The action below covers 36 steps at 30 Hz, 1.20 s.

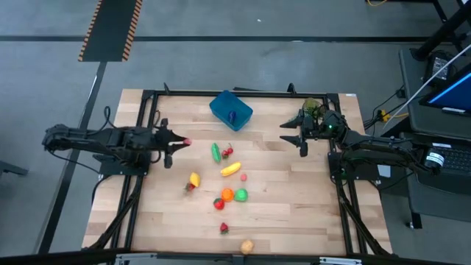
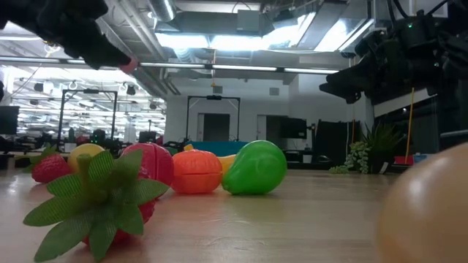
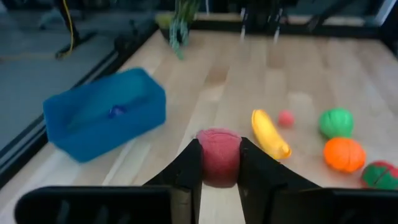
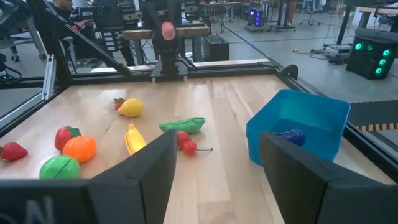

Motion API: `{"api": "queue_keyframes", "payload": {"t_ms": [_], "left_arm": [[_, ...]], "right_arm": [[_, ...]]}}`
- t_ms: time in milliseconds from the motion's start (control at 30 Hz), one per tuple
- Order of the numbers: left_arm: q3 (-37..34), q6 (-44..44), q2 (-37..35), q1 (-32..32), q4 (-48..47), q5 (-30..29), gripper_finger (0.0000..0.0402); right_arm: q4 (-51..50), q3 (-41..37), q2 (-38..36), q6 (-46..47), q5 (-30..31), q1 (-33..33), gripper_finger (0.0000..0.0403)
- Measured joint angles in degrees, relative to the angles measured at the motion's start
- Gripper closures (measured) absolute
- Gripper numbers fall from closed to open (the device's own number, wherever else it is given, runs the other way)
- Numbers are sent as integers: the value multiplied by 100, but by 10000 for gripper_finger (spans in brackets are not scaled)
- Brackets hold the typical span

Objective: Pick and placing Produce into tupperware
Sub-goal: Put the pink peach into the blue bin

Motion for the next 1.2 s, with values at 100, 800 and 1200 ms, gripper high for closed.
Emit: {"api": "queue_keyframes", "payload": {"t_ms": [100,800,1200], "left_arm": [[-271,285,-222,0,594,322,334],[-980,936,-394,250,2343,1111,335],[-981,739,531,1107,3071,960,332]], "right_arm": [[1,0,0,-2,2,0,173],[4,0,0,-22,0,-1,173],[6,0,0,-22,0,1,173]]}}
